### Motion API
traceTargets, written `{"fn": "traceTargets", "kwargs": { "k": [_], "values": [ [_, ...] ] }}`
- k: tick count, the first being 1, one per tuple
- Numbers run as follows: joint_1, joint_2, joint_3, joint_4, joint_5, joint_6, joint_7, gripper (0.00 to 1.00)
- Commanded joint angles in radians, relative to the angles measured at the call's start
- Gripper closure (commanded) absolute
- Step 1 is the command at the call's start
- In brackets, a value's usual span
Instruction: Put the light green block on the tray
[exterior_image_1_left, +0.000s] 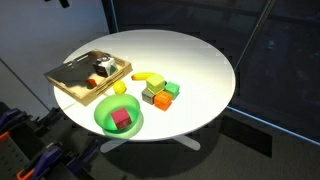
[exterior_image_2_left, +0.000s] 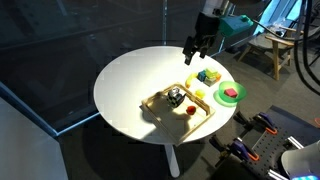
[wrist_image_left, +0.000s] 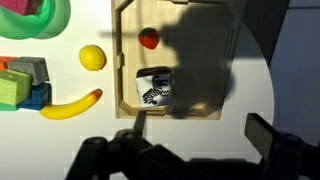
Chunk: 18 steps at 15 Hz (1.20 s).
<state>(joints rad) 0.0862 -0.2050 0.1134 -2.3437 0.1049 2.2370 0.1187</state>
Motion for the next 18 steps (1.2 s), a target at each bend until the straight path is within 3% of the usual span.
{"fn": "traceTargets", "kwargs": {
  "k": [1, 7, 18],
  "values": [
    [-0.034, 0.041, -0.021, 0.060, -0.008, 0.003, 0.098, 0.00],
    [-0.095, 0.081, -0.069, 0.105, -0.009, -0.005, 0.227, 0.00],
    [-0.165, 0.203, -0.162, 0.124, -0.101, 0.140, 0.219, 0.00]
  ]
}}
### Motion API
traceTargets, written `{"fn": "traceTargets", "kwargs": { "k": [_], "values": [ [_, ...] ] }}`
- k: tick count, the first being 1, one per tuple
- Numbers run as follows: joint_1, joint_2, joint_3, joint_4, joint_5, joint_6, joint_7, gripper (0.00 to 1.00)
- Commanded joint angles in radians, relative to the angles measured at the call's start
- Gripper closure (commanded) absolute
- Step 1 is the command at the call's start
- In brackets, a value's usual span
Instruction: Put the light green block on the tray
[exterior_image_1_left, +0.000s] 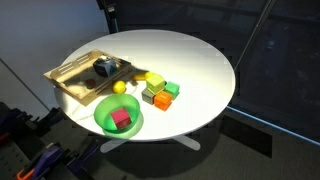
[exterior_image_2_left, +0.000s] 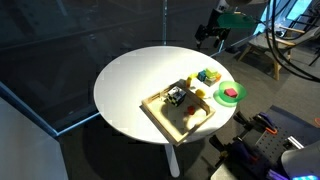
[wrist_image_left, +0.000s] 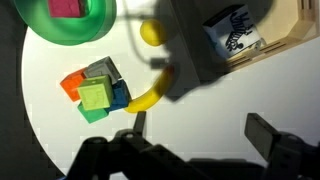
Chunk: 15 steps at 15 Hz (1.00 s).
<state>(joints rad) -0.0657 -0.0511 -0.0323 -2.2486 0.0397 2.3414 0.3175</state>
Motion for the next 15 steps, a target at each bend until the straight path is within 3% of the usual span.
{"fn": "traceTargets", "kwargs": {
  "k": [1, 10, 15],
  "values": [
    [-0.016, 0.067, -0.025, 0.030, -0.040, 0.053, 0.019, 0.00],
    [-0.027, 0.196, -0.075, 0.064, 0.017, 0.054, -0.038, 0.00],
    [-0.016, 0.204, -0.085, 0.046, -0.007, 0.068, -0.010, 0.00]
  ]
}}
